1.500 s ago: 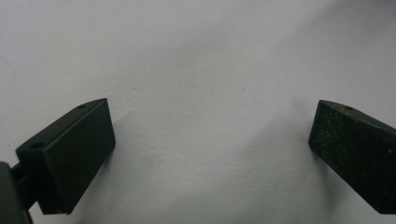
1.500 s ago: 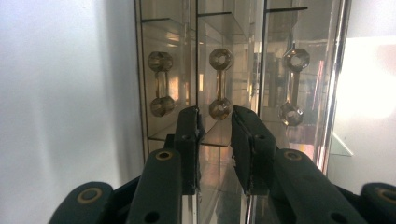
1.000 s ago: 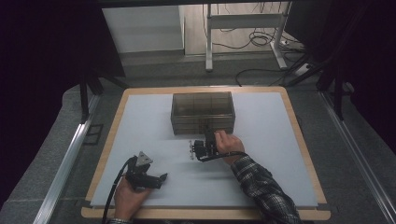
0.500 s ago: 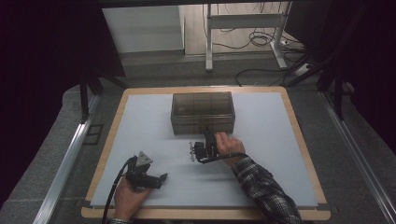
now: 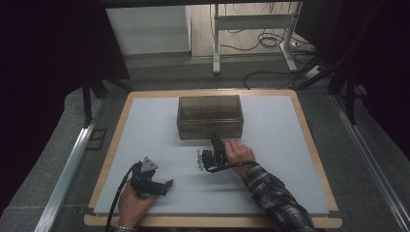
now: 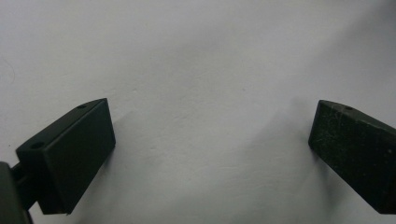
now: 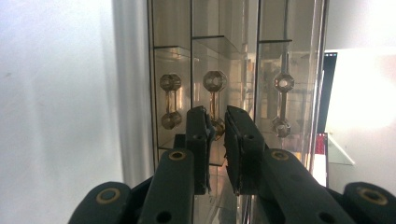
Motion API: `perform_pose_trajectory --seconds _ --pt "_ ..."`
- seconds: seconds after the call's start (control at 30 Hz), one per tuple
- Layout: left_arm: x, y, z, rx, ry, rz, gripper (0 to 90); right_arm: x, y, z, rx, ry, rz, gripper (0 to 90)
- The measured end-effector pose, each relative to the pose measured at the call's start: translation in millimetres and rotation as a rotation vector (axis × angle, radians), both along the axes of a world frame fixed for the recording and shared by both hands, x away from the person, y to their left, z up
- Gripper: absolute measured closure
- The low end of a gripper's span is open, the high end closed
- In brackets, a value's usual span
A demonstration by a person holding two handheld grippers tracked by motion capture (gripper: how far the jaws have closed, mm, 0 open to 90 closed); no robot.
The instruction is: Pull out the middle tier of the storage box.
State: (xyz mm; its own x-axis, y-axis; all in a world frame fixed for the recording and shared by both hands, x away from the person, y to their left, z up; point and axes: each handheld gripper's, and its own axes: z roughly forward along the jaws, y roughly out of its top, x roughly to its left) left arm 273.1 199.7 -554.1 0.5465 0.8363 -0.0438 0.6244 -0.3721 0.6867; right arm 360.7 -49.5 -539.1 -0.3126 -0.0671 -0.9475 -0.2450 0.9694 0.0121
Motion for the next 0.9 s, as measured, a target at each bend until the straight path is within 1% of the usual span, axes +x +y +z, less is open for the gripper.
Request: perform_pose_trajectory --seconds 0.03,0.1,0.23,0.37,0.4,0.43,0.5,0.57,0.6,0.63,0.67,0.7,0.73,0.8,0.9 --pt "0.0 0.0 0.0 0.0 0.0 0.0 0.1 -0.8 -0.4 0.3 0.001 -0.003 0.002 79.4" --pt "0.0 0.0 0.0 0.0 0.0 0.0 0.1 -1.2 -1.1 0.7 0.006 0.006 0.006 79.4" --pt "0.0 0.0 0.0 0.0 0.0 0.0 0.1 -2.0 -1.3 0.9 0.002 0.003 0.003 78.8" --pt "0.0 0.0 0.0 0.0 0.0 0.0 0.1 -1.3 -1.9 1.9 0.01 0.017 0.003 78.0" --pt "0.0 0.0 0.0 0.0 0.0 0.0 0.1 -0.9 -2.5 2.9 0.022 0.033 0.007 77.7" --pt "0.0 0.0 0.0 0.0 0.0 0.0 0.1 -0.9 -4.5 7.0 0.053 0.069 0.01 75.8" --pt "0.0 0.0 0.0 0.0 0.0 0.0 0.1 -1.5 -6.5 11.0 0.073 0.083 0.007 74.4" --pt "0.0 0.0 0.0 0.0 0.0 0.0 0.1 -1.9 -8.6 15.2 0.089 0.109 0.007 73.4" --pt "0.0 0.0 0.0 0.0 0.0 0.0 0.1 -1.9 -8.6 15.2 0.089 0.109 0.007 73.4" --pt "0.0 -0.1 0.0 -0.001 0.0 0.0 0.1 -1.5 -10.6 18.5 0.119 0.142 0.017 72.9" --pt "0.0 -0.1 -0.1 -0.002 0.0 0.001 0.1 -1.3 -11.4 20.7 0.117 0.147 0.015 72.8" --pt "-0.1 -0.3 -0.2 -0.004 -0.002 0.004 0.1 -0.9 -12.0 22.0 0.125 0.161 0.017 72.6" --pt "0.0 -0.3 -0.2 -0.004 -0.002 0.004 0.1 -0.2 -12.6 22.6 0.149 0.177 0.021 72.5" --pt "-0.1 -0.3 -0.2 -0.004 -0.002 0.004 0.1 0.5 -14.0 25.0 0.164 0.194 0.022 72.3" --pt "-0.1 -0.3 -0.2 -0.004 -0.001 0.004 0.1 1.3 -15.7 27.6 0.169 0.218 0.024 72.2"
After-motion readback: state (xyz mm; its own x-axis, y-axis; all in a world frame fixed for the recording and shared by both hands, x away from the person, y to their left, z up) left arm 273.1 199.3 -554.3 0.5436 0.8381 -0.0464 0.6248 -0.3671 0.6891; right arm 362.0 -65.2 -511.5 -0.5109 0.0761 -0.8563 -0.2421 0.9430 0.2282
